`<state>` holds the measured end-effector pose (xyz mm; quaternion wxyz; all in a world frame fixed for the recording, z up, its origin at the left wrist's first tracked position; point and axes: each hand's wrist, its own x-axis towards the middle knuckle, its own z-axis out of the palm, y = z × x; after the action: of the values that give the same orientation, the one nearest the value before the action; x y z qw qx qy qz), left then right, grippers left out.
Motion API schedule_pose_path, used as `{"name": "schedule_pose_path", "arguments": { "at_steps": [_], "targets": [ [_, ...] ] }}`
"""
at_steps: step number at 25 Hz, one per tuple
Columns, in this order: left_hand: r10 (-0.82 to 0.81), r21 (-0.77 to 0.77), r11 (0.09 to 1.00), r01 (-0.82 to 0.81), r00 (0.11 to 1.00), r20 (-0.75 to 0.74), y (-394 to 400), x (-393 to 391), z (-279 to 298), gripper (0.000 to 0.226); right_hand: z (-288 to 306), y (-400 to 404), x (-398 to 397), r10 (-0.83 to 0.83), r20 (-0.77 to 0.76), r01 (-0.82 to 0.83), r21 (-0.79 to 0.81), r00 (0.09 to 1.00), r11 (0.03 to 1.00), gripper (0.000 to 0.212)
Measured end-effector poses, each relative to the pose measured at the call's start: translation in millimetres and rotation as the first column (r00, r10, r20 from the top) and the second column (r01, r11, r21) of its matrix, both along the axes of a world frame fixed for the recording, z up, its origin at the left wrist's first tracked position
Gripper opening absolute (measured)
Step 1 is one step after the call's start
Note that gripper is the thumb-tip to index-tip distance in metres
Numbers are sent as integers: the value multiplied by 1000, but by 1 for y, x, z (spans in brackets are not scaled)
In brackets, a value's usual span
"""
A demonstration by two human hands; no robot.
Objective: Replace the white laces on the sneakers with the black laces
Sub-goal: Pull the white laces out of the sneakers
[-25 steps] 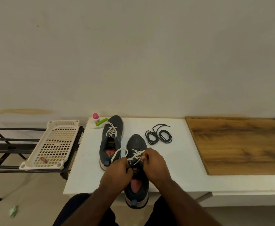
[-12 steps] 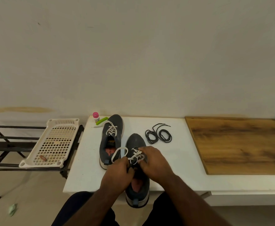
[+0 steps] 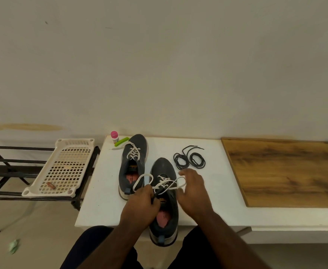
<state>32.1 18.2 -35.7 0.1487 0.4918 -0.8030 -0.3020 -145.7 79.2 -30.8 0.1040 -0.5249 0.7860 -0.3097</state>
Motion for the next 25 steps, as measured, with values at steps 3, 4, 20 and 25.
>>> {"name": "schedule_pose_path", "arguments": {
  "at_steps": [3,4,20,25],
  "targets": [
    [-16,-3,1000,16,1000,15,1,-1,-1,15,2,-6,30,348,-279,-306,183,895,934,42],
    [-14,-2,1000,15,1000,16,1,-1,-1,15,0,-10,34,357,-394,-297,206,847,933,31],
    [1,27,1000,-1,1000,-3,1,5,0,22,12,-5,-2,-174,-20,174,42,985,984,16],
    [9,26,1000,-9,1000,-4,1,5,0,24,6,9,-50,-560,224,511,243,797,824,11]
  ]
}}
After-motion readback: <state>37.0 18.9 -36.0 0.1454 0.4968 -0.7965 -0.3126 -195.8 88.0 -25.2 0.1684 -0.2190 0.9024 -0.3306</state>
